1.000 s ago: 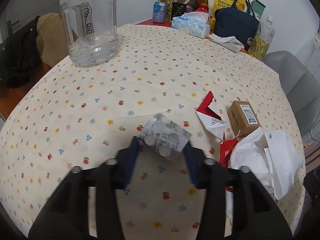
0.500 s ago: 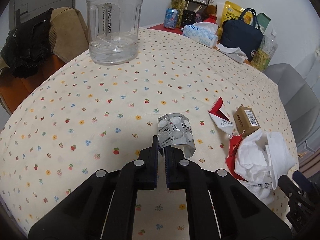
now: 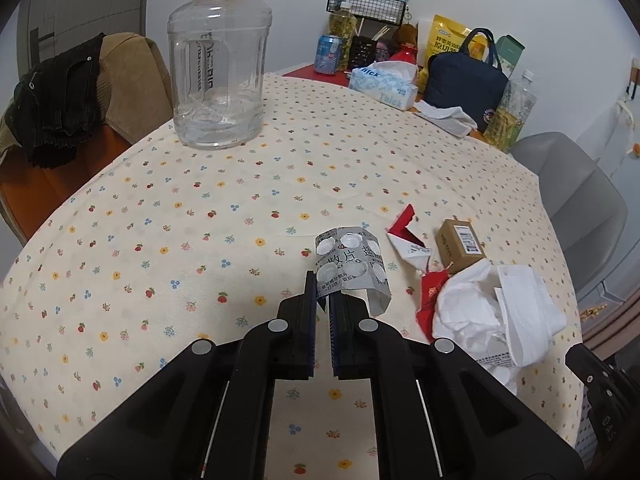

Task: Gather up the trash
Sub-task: 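Grasp the white face mask with the right tool while the left tool holds the blister pack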

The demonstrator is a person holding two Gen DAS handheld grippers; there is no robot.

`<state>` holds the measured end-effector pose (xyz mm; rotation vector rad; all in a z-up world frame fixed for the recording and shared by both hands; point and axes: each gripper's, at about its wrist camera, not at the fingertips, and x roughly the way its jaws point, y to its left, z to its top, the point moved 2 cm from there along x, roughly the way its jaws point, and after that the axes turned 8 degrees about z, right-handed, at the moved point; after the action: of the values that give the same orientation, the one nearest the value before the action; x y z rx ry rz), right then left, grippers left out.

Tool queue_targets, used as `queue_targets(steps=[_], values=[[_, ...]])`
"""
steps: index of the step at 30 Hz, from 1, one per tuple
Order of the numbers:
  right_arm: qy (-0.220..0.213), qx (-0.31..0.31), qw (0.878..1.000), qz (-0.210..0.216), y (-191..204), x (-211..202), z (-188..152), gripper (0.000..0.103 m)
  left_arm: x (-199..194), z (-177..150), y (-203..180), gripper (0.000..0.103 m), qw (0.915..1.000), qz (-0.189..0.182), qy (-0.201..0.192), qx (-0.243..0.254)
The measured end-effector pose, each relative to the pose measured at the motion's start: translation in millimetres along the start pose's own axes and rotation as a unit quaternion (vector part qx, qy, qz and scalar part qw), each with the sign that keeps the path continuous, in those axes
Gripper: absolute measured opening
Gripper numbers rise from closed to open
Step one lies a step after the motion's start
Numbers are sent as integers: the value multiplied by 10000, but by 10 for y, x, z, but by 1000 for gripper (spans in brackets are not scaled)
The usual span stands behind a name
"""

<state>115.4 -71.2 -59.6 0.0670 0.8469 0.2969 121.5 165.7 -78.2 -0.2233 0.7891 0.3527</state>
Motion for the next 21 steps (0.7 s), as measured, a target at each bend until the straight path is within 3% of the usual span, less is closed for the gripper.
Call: queue_targets(steps=[2,4,5,8,14,16,18,21], values=[[46,51,10000,9,-34,14,6,13,-14,-8,-19,6,10000,8,-21,15],[7,84,10000,8,-48,14,9,70,-7,-23,-20,6,10000,40,-10,18],[-147,68,9998,-84,-46,-16,13,71,4,-30,-14,6,10000,55,-1,15],[-82,-3,10000,-31,-13,50,30,63,47,-40,16,6,9999,121,37,4],[129,87,9999,-40,-32,298,43,60,130,-24,56,6,9998,207,71,10],[269,77,9996,3,-27,410,32,36,176,-25,75,6,9997,220,113,2],[450,132,9988,105,-33,505,10,20,209,-38,82,6,9996,225,149,-2],[424,116,9989,143,-19,494,-4,7,230,-52,64,6,9996,216,170,11]])
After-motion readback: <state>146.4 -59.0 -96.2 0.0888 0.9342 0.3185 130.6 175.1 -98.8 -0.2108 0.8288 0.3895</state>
